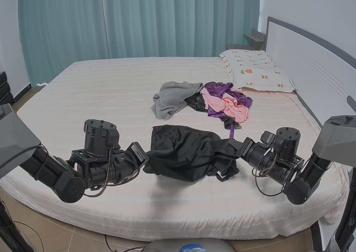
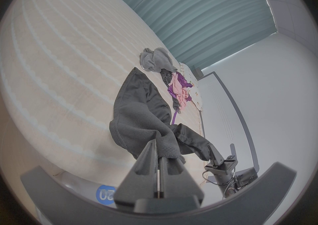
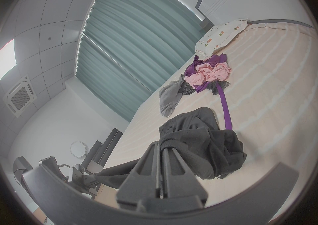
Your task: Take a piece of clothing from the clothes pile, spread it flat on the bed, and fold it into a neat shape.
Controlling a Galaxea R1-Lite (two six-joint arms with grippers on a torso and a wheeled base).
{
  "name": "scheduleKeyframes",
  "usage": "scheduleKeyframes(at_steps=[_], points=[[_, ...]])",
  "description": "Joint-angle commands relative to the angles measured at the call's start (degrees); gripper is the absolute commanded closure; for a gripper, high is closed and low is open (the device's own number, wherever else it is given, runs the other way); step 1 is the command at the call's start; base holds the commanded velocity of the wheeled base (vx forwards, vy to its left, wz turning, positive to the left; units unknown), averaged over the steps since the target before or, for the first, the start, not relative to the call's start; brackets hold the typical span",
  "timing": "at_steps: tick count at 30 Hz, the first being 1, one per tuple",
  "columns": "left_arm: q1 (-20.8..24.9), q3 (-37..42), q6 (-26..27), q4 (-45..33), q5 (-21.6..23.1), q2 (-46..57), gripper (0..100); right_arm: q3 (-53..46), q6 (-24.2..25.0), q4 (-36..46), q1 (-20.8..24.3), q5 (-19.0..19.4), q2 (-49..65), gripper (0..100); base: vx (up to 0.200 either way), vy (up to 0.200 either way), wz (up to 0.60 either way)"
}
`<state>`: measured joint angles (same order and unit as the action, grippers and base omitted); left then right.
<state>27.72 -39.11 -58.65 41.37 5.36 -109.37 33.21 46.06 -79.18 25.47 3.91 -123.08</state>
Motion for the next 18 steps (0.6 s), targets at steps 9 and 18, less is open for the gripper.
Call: scheduleKeyframes(at_steps=[9, 18], points=[[0.0, 0.1, -0.9, 0.0, 0.1, 2.3, 100, 0.0, -0.1, -0.1, 0.2, -0.3, 0.2, 100, 0.000, 0.200, 0.00], [0.0, 0.3, -0.9, -0.2, 0.1, 4.4, 100, 0.5, -1.1, -0.1, 1.6, -5.9, 0.2, 100, 0.000, 0.200, 0.00]])
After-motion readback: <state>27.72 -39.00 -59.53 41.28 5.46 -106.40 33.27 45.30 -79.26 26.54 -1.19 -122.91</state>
